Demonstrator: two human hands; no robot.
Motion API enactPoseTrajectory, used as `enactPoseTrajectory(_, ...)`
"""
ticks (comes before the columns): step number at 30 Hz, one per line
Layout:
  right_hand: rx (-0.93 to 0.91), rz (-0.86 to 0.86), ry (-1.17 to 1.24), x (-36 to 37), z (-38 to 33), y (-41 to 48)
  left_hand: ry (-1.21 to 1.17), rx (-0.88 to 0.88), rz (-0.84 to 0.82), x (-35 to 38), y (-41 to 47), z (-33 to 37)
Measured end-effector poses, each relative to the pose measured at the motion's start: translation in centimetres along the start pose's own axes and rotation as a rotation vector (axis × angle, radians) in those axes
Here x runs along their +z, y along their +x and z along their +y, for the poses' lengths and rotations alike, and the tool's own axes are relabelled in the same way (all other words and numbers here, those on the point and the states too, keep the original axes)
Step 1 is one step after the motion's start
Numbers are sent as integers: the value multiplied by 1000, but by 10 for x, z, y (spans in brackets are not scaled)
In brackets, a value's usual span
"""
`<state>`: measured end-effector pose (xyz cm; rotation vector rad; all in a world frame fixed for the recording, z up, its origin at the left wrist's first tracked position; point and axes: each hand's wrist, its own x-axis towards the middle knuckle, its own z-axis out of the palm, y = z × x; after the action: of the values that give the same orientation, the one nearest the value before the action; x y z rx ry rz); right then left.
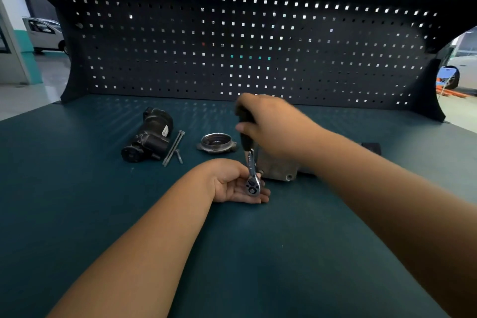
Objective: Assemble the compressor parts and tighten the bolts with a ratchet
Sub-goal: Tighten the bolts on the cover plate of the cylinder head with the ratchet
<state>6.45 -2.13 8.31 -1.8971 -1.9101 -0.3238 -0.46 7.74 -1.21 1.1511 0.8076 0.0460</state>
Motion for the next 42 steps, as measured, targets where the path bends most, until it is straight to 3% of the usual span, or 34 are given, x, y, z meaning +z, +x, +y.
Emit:
enactPoseTrajectory(5, 143, -5, -67, -30, 42, -48, 10, 1, -35, -1, 0, 1)
enactPoseTrajectory(10, 273, -230, -334, -11, 72, -103, -24, 18, -12, 1, 0, 0)
enactPoseTrajectory(13, 321, -373, -286, 19, 77, -126, -19, 25, -7, 0, -1, -1)
enactPoseTrajectory(19, 378, -163, -26, -10, 78, -105, -13, 32, -38, 1, -1, -1)
enactPoseTrajectory(23, 227, 62, 57, -27, 42, -61, -25, 30, -34, 0, 0, -2)
enactPoseTrajectory(27, -8, 50, 12, 1, -5, -18, -29, 38, -6, -2, 1, -2)
enactPoseTrajectory(30, -69, -13, -58, 16, -21, -2, -29, 57, 22, -2, 0, -3)
enactPoseTrajectory(36, 82, 101, -1, -12, 21, -29, -24, 71, -13, -1, 0, -4)
enactPoseTrajectory(42, 294, -62, -173, -14, 56, -100, -22, 47, -52, -1, -2, -2)
